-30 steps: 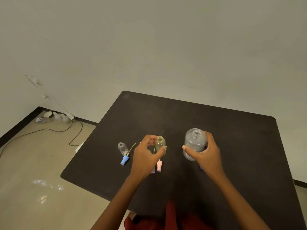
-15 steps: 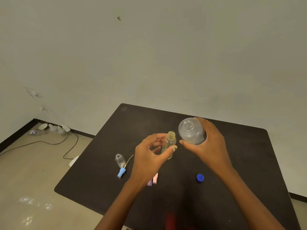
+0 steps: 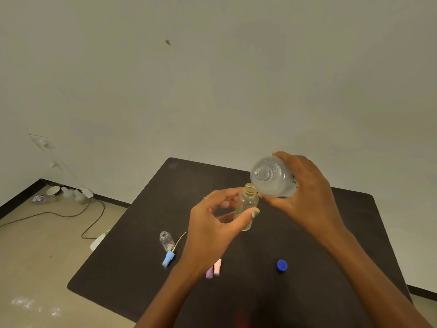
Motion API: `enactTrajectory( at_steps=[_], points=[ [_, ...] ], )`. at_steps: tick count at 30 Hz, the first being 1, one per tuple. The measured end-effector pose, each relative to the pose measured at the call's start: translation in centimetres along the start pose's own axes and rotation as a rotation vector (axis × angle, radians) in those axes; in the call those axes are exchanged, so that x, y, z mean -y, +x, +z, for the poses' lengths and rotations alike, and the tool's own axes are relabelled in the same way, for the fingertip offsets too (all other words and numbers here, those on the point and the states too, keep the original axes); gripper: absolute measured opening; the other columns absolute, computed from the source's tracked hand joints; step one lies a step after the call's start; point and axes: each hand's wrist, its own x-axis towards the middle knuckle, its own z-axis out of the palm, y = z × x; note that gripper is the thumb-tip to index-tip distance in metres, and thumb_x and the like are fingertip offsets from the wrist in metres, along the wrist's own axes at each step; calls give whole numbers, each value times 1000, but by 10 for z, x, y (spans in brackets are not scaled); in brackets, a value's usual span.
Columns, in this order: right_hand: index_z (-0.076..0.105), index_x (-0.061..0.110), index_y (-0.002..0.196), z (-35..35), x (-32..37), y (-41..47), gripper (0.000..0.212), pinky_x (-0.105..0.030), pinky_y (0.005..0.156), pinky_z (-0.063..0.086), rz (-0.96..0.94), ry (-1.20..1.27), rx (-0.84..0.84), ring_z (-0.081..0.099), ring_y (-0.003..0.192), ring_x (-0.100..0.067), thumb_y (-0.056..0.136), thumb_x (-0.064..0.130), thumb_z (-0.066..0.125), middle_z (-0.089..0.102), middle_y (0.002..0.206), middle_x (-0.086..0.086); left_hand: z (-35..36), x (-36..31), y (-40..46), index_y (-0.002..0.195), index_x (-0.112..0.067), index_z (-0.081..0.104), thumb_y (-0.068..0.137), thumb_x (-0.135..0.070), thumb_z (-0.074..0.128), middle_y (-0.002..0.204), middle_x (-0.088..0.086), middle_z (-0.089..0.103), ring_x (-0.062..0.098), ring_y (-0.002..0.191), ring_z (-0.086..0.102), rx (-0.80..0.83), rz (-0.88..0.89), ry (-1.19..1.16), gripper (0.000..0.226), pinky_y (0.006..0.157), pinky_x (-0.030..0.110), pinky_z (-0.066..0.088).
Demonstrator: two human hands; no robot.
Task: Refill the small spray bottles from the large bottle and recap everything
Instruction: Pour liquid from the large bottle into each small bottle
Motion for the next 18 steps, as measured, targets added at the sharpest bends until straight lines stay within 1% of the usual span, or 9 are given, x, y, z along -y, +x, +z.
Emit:
enactTrajectory(
  at_steps=[4,7,12,15,18],
  points=[
    [51,17,128,-5,2,3,79,-29,76,44,-30,-20,-5,56,106,-26,59,32,87,58,118,-4,0,-5,3,100,-38,64,68,-38,71,94,-13,69,6,90,66,18,11,-2,33,70,9,50],
    [51,16,128,-8,4,5,80,-27,78,42,-58,-38,-6,55,106,-25,59,31,88,58,119,-5,0,-6,4,101,-38,65,68,-39,71,94,-11,69,8,90,66,21,10,-4,33,70,10,51],
    [52,16,127,-11,6,7,79,-28,79,43,-85,-47,-24,56,106,-26,59,28,88,59,118,-5,-2,-5,6,105,-30,66,70,-34,72,95,-7,69,12,90,66,21,-1,7,36,72,14,54],
    [52,14,128,-13,7,8,79,-28,79,43,-99,-73,-24,56,107,-27,59,27,88,59,119,-6,-2,-7,7,104,-34,64,69,-38,69,96,-9,69,9,91,65,25,5,25,35,71,9,51],
    [52,14,128,-14,6,9,79,-30,79,44,-106,-76,-28,55,108,-27,59,26,88,58,120,-6,-2,-8,8,105,-31,65,69,-38,70,96,-8,69,10,91,66,28,6,17,37,71,11,52]
  ],
)
